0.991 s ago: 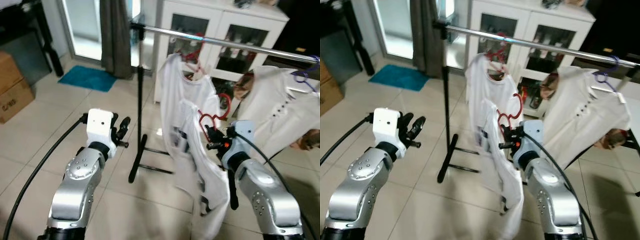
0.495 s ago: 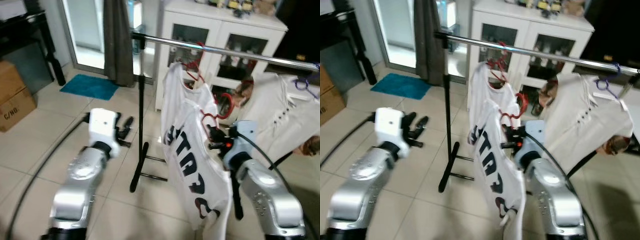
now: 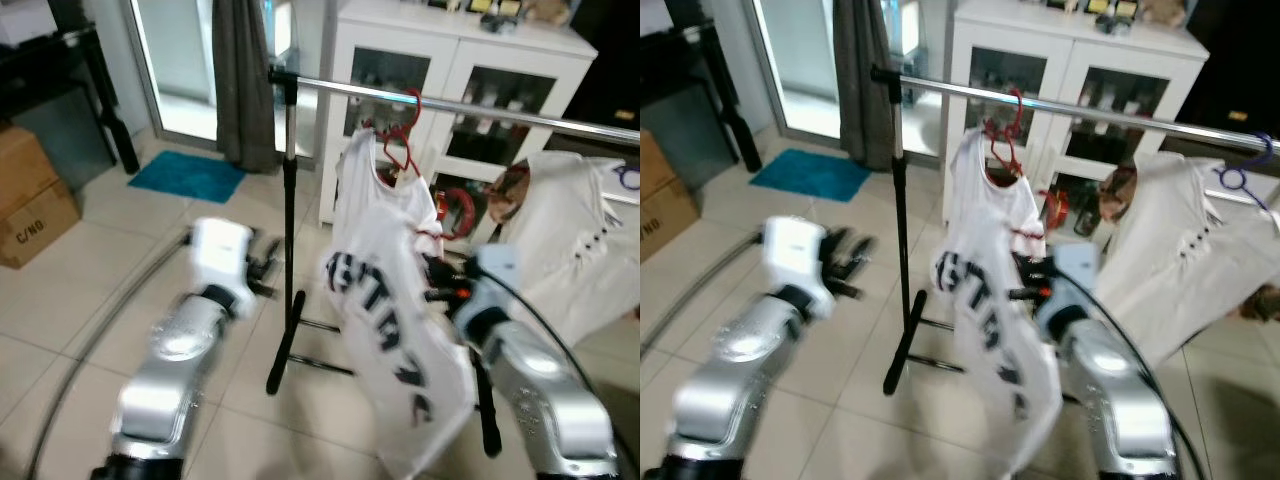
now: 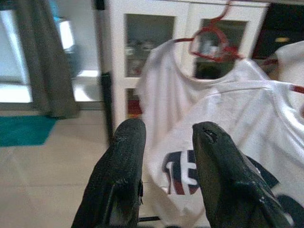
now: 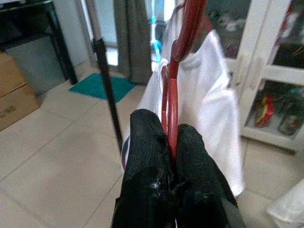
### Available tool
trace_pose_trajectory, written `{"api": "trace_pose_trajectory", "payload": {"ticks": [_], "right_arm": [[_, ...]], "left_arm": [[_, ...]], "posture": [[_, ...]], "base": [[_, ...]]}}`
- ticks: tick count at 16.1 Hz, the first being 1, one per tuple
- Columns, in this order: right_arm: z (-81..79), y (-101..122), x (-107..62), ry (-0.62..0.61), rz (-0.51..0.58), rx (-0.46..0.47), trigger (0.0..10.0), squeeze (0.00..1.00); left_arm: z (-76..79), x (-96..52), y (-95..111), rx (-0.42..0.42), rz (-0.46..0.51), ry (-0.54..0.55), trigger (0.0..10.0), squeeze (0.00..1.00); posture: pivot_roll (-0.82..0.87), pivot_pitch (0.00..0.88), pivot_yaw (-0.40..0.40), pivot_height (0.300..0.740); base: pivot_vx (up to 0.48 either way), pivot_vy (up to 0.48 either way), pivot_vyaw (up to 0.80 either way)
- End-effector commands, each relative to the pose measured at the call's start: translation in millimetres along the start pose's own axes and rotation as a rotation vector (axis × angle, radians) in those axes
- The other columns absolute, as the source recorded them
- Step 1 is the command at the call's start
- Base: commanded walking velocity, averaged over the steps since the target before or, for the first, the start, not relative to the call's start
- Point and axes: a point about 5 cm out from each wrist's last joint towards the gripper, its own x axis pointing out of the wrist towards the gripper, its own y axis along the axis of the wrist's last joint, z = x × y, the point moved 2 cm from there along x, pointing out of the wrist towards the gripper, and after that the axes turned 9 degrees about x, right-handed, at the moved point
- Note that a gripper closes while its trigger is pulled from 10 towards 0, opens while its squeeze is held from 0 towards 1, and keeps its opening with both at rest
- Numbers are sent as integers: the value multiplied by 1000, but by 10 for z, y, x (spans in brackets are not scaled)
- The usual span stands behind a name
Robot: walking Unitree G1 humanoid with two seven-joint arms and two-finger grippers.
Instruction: Hang hanger
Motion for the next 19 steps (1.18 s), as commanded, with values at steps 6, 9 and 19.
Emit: {"api": "trace_pose_trajectory", "payload": {"ticks": [6, 9, 19], "right_arm": [[-82, 110, 33, 31, 60, -4, 10000, 0], [-138, 80, 38, 68, 27, -51, 10000, 0], [-150, 96, 47, 82, 45, -67, 10000, 0]], "left_arm": [[-90, -5, 45, 17, 10, 23, 10000, 0], [-91, -2, 45, 17, 11, 23, 10000, 0], [-92, 8, 47, 19, 11, 20, 10000, 0]], "posture": [[-49, 0, -70, 710], [-51, 0, -69, 710], [-49, 0, -70, 710]], "base": [[329, 0, 0], [330, 0, 0], [330, 0, 0]]}}
